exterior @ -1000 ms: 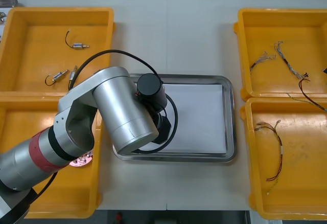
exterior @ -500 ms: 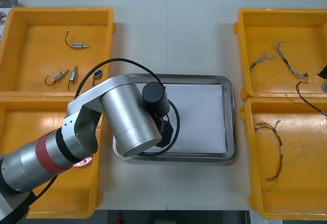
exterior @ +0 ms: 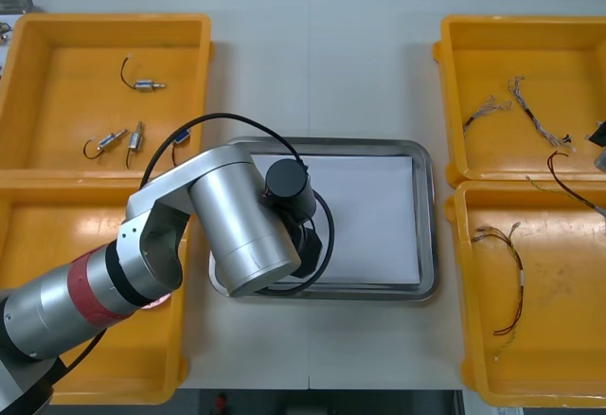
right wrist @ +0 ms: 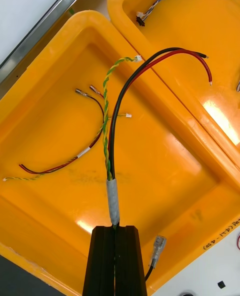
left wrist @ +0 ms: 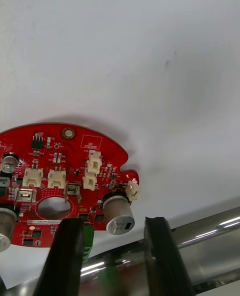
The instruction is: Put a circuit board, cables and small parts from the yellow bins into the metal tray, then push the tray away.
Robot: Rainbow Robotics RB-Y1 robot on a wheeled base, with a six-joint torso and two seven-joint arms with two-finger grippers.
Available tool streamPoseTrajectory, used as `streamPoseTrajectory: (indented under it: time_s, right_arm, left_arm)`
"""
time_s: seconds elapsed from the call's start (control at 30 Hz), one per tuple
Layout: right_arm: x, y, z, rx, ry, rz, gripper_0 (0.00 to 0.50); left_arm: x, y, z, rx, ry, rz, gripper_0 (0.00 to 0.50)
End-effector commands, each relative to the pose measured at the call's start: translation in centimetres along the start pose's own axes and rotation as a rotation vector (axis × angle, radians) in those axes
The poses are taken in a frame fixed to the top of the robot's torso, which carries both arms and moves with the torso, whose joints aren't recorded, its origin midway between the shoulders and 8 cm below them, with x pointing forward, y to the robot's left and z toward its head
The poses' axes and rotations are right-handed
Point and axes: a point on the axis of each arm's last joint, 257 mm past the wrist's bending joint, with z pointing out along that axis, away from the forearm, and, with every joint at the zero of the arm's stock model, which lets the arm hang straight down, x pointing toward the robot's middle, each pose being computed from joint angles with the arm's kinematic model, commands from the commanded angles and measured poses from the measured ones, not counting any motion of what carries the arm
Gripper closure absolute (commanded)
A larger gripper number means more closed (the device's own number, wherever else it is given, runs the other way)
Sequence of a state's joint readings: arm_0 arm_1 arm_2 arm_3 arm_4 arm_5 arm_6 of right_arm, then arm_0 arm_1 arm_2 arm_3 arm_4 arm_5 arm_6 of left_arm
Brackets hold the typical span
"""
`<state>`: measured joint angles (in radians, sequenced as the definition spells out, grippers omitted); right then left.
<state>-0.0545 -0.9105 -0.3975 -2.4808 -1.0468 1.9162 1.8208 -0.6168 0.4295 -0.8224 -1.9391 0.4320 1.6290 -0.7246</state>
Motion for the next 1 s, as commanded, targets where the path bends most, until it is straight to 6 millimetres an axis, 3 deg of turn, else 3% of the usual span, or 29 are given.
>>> streamPoseTrajectory:
  time_s: [0.03, 0.3, 0.57, 0.73, 1.0]
  right_arm:
    - [-0.8, 0.7, -0.3, -0.004, -0.019, 0.021, 0.500]
    - [-0.8, 0.8, -0.3, -0.009, -0.020, 0.018, 0.500]
    - [-0.8, 0.9, -0.3, -0.011, -0.020, 0.017, 0.500]
    - [-0.8, 0.9, -0.3, -0.009, -0.020, 0.010, 0.500]
    - [-1.5, 1.3, -0.5, 0.000, -0.030, -0.024, 0.500]
  left_arm:
    - [0.6, -0.4, 0.5, 0.001, -0.022, -0.082, 0.000]
    - [-0.1, -0.3, -0.1, 0.009, -0.044, -0.098, 0.000]
    - [-2.7, 0.8, -4.3, 0.017, -0.095, -0.136, 0.000]
    - [-3.9, 2.4, -7.1, 0.002, -0.100, -0.149, 0.000]
    - [-6.2, 7.6, -10.7, -0.055, -0.087, -0.162, 0.000]
